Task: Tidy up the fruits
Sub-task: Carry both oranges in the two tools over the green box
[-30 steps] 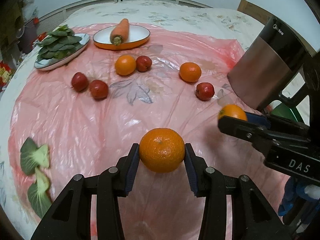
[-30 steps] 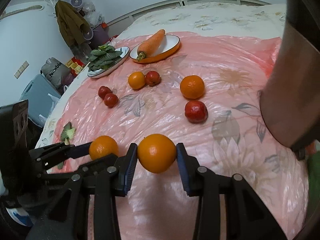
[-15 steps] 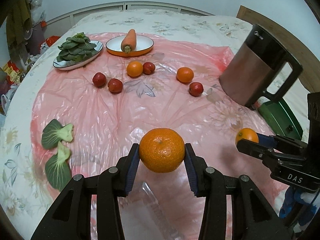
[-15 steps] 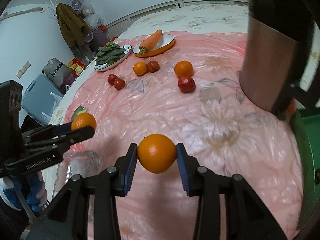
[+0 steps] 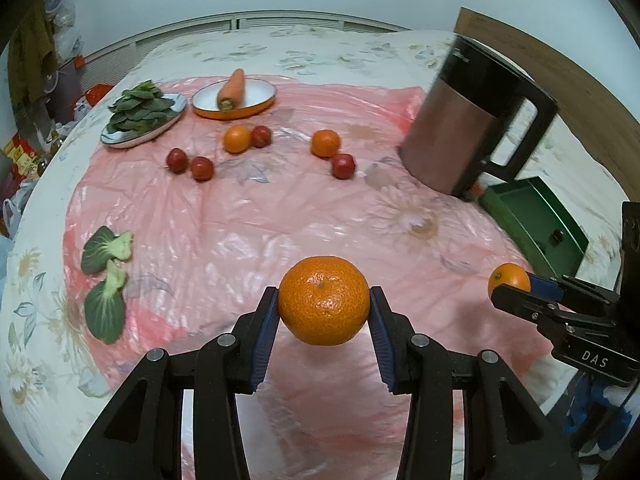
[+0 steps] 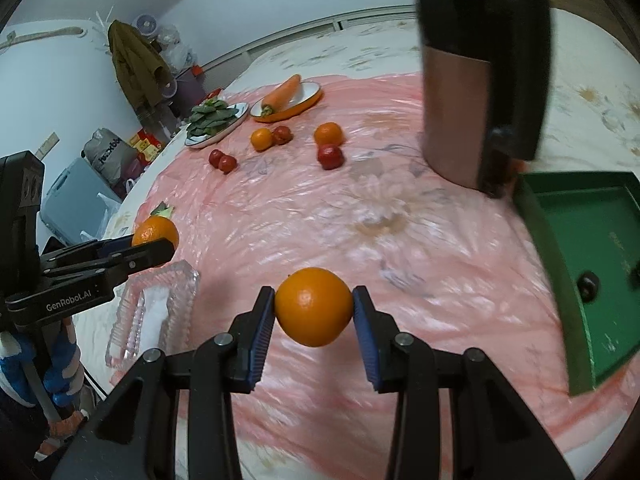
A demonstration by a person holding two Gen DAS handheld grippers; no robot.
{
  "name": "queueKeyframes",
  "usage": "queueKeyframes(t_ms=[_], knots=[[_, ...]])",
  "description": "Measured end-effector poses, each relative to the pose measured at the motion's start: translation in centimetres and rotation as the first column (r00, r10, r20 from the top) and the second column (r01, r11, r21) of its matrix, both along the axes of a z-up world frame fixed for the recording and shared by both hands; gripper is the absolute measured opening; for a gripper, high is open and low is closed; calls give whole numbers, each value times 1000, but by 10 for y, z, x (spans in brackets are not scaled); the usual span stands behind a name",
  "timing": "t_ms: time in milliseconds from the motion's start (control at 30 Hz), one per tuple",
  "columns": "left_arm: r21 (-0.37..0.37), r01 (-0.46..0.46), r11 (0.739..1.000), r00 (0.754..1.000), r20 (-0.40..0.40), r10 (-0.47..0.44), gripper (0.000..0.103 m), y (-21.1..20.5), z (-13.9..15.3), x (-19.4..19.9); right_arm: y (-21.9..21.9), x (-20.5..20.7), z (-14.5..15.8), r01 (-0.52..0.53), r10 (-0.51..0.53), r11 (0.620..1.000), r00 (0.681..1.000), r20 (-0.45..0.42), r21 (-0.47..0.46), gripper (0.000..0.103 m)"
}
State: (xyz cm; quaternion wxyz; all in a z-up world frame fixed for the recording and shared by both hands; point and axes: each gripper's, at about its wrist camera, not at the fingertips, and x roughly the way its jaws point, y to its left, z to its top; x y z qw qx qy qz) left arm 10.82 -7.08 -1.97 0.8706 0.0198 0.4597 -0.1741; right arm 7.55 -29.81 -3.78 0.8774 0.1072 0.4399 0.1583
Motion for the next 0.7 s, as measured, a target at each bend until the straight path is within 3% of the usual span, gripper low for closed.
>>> queueKeyframes(t_ms=[433,700], knots=[[1,91,996,996,4,-91,39,-66,16,-26,-83,-30,7,128,-129,991,991,44,34,40],[-1,215,977,977,-2,-215,39,-137,22,-36,-145,-39,1,231,-232,972,971,51,30,40]])
